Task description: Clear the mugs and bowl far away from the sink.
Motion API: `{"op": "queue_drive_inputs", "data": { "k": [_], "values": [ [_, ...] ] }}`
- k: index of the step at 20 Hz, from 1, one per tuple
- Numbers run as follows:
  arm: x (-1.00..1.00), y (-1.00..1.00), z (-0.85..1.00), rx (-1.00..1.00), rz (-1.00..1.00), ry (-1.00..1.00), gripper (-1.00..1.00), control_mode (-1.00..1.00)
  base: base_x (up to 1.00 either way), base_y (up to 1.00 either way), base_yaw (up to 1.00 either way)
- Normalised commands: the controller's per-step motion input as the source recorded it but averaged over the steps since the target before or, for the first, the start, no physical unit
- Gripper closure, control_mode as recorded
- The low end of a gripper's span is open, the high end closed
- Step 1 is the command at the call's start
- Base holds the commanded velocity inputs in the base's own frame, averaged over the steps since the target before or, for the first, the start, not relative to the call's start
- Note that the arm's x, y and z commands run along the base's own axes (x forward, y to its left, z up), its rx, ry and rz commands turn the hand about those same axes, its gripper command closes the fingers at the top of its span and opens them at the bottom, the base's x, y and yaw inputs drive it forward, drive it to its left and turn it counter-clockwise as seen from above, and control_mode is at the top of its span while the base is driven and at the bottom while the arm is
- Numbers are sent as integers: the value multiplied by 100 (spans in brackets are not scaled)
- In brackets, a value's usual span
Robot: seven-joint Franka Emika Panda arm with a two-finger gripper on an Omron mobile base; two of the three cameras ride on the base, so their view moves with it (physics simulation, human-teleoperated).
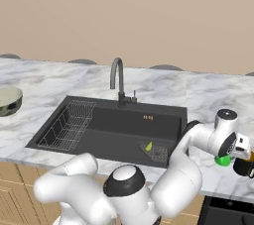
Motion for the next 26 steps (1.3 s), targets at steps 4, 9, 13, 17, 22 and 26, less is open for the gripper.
{"op": "queue_drive_inputs", "data": {
  "k": [4, 9, 13, 17, 22, 26],
  "values": [
    [15, 0, 18, 0, 0, 11, 100, -100, 0, 0, 0],
    [-11, -1, 29, 1, 0, 4, 100, -100, 0, 0, 0],
    [-33, 0, 15, 0, 1, -2, 100, -100, 0, 0, 0],
    [-27, 3, 24, 0, 1, -2, 100, -100, 0, 0, 0],
    [-34, 25, 42, 0, 1, -14, 100, -100, 0, 0, 0],
    [-42, 42, 64, -3, 1, -17, 100, -100, 0, 0, 0]
  ]
}}
